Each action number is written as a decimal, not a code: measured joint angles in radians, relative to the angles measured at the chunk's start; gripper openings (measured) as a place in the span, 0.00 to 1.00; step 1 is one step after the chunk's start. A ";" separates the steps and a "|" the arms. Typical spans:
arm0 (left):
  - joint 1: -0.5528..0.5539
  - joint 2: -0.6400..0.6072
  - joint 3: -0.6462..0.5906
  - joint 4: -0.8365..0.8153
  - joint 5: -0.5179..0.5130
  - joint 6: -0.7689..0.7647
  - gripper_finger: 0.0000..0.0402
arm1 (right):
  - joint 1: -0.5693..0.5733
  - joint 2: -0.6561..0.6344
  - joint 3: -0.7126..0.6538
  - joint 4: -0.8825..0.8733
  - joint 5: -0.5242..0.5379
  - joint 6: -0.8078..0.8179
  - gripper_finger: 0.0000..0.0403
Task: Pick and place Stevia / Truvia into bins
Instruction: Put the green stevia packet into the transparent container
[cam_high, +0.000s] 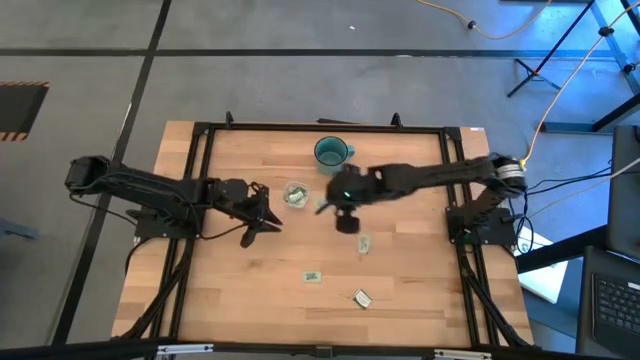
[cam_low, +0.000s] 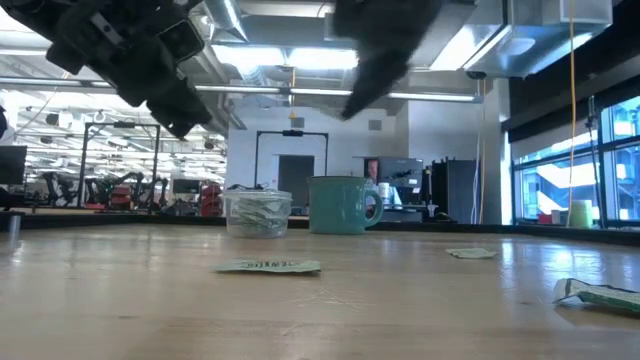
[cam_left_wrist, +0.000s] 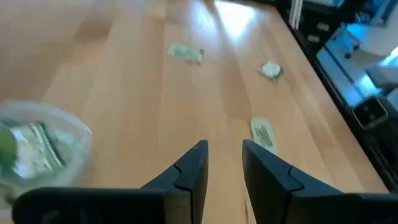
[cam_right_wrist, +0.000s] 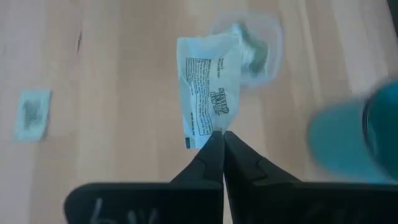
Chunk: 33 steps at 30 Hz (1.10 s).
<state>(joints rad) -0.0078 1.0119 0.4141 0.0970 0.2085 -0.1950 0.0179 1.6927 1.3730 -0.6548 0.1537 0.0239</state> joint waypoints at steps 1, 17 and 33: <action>-0.008 -0.002 0.000 -0.012 0.000 -0.002 0.23 | -0.021 0.030 0.025 0.026 -0.019 -0.029 0.00; -0.079 -0.036 0.001 -0.026 -0.005 -0.028 0.23 | -0.195 0.524 0.454 -0.036 -0.209 -0.165 0.00; -0.084 -0.035 0.001 -0.025 -0.006 -0.028 0.23 | -0.198 0.583 0.518 -0.091 -0.175 -0.186 0.18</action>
<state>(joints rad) -0.0917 0.9768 0.4149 0.0719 0.2028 -0.2230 -0.1803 2.2761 1.8914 -0.7461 -0.0209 -0.1619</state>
